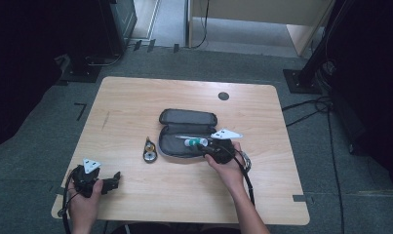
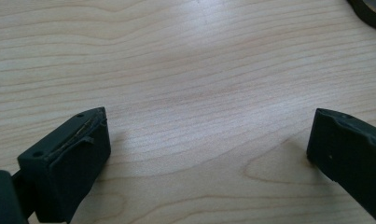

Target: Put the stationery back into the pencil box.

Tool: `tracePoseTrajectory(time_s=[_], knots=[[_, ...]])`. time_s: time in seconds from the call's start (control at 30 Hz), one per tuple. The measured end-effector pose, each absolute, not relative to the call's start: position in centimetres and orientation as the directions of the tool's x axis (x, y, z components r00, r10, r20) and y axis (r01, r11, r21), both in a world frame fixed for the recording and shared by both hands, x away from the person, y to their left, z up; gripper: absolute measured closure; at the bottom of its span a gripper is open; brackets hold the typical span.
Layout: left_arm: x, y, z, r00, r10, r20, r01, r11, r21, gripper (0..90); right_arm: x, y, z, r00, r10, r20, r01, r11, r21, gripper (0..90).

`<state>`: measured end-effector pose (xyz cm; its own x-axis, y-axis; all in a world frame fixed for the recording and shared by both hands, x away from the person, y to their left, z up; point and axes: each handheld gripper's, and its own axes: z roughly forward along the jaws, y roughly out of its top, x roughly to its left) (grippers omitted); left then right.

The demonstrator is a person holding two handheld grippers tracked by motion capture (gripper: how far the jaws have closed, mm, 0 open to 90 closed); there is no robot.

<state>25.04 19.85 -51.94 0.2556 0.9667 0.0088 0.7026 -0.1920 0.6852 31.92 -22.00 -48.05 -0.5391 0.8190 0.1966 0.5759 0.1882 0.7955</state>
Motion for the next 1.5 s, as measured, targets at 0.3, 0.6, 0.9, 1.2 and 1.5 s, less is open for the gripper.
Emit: tracePoseTrajectory(time_s=[0.3,0.6,0.9,1.2,1.5], knots=[[25.0,19.8,-51.9,0.256,0.967,0.009,0.703,-0.192,0.685,0.0,31.3,-22.9,-48.4,-0.53,0.822,0.207,0.583,0.176,0.793,60.7],[25.0,19.8,-51.9,0.256,0.967,0.009,0.702,-0.192,0.685,0.0,31.1,-23.1,-48.3,-0.509,0.848,0.145,0.562,0.2,0.803,60.1],[25.0,19.8,-51.9,0.256,0.967,0.009,0.703,-0.192,0.685,0.0,31.1,-23.1,-48.2,-0.452,0.891,0.047,0.528,0.225,0.819,59.6],[25.0,19.8,-51.9,0.256,0.967,0.009,0.703,-0.192,0.685,0.0,30.6,-24.2,-47.7,-0.42,0.901,0.106,0.531,0.149,0.834,41.8],[25.0,19.8,-51.9,0.256,0.967,0.009,0.703,-0.192,0.685,0.0,29.2,-26.4,-47.9,-0.35,0.931,0.108,0.584,0.127,0.802,0.6]])
